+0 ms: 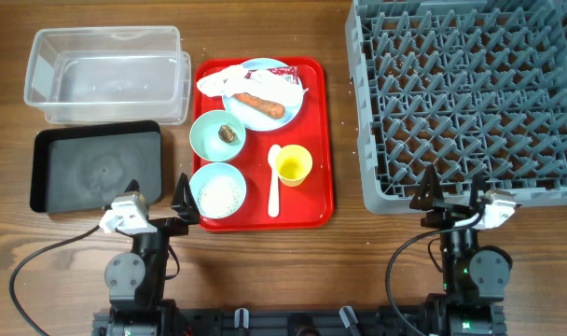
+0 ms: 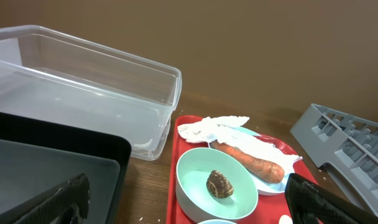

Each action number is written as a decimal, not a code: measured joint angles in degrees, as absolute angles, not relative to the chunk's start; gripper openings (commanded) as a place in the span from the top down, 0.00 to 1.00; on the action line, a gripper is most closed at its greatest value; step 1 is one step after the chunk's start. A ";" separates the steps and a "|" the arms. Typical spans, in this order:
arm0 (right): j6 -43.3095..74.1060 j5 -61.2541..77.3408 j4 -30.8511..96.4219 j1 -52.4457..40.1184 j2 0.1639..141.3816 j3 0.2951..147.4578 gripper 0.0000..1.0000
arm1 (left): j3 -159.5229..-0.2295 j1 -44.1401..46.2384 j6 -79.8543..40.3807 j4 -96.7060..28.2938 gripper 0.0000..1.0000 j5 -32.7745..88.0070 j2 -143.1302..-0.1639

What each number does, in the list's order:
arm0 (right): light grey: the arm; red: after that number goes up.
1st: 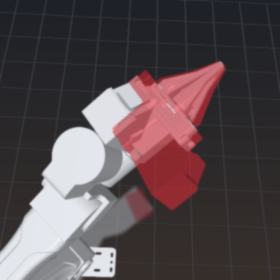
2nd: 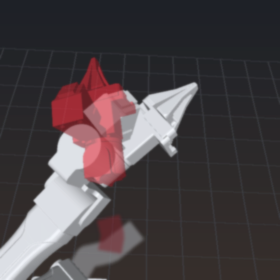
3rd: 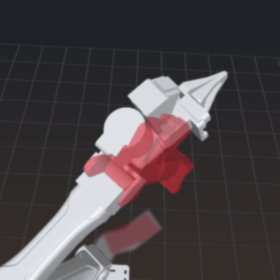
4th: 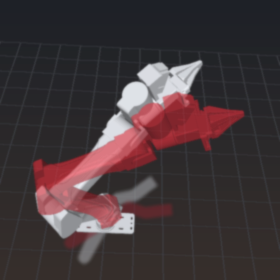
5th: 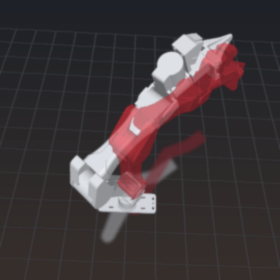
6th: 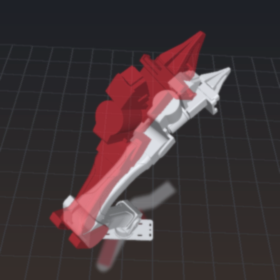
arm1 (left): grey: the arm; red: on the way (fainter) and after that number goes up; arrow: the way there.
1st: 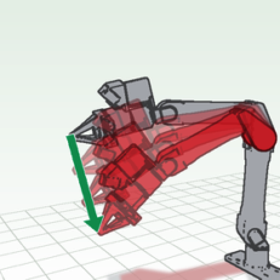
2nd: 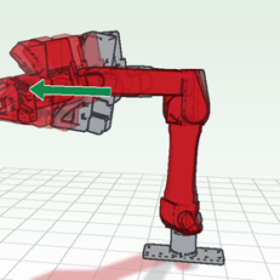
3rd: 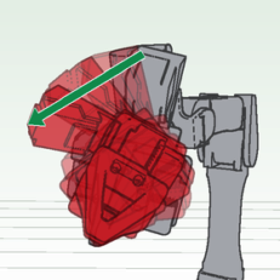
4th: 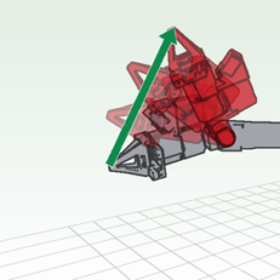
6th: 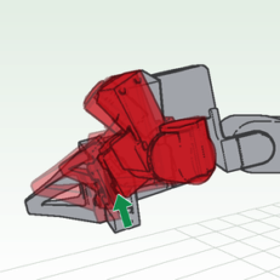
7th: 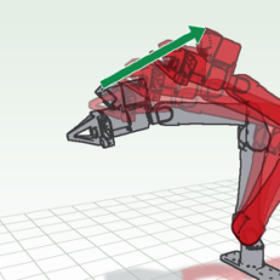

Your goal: Sort waste into correct bins and load items into the dishwasher rack

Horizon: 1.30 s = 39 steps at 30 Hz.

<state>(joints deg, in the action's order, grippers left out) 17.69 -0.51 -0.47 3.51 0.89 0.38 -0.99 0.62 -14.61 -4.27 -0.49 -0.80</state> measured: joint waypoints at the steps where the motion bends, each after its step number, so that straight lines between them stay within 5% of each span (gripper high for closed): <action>1: 17.69 -0.51 -0.47 3.51 0.89 0.38 0.00 | -0.99 0.62 -14.61 -4.27 0.00 -0.49 -0.80; 39: 17.69 -0.54 -6.28 3.51 0.89 0.36 0.00 | -0.97 0.62 -14.61 -3.88 0.00 -0.08 -0.80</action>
